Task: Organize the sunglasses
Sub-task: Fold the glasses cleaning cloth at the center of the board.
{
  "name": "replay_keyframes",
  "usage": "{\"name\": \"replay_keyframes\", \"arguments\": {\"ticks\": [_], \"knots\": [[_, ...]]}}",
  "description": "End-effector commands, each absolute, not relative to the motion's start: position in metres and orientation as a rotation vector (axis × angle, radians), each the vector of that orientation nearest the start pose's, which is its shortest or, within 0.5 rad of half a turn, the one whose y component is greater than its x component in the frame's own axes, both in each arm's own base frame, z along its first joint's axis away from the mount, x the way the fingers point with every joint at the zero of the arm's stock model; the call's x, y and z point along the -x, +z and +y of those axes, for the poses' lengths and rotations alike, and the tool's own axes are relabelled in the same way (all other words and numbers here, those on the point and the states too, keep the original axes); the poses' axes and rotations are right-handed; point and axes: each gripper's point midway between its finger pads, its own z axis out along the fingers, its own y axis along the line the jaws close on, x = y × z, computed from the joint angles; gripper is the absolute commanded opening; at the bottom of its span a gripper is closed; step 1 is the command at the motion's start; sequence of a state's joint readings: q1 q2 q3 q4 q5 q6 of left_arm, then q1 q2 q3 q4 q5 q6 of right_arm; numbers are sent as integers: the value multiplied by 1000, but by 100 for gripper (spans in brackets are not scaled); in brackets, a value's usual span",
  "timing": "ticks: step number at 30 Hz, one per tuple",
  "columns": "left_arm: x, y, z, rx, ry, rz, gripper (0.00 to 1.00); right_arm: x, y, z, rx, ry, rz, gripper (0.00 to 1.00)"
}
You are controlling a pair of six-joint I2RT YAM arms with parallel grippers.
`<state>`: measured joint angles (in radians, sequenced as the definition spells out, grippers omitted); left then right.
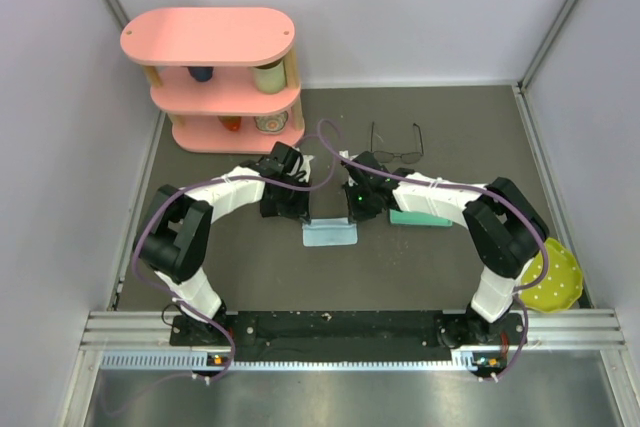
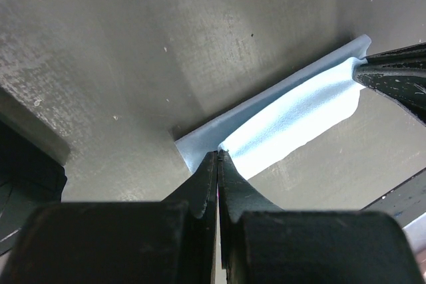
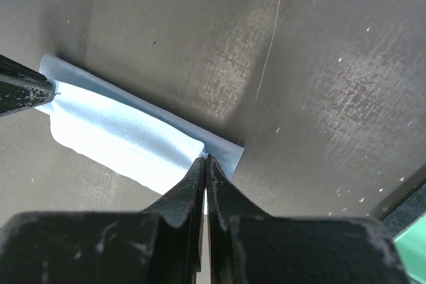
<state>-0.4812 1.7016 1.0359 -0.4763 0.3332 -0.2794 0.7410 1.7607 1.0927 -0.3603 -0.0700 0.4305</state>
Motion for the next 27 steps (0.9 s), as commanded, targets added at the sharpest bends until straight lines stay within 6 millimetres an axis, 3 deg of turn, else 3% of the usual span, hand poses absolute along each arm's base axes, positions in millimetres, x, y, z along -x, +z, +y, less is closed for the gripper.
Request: {"name": "replay_keyframes", "arguments": {"ticks": [1,22,27], "knots": [[-268,44,-221,-405,-680,2763,0,-271,50,292,432,549,2629,0],[-256,21,-223,-355,-710,2847,0,-254,25,286,443,543,2720,0],[-257,25,-218,-334,-668,2839,28,-255,41,290,437,592,2675,28]]}}
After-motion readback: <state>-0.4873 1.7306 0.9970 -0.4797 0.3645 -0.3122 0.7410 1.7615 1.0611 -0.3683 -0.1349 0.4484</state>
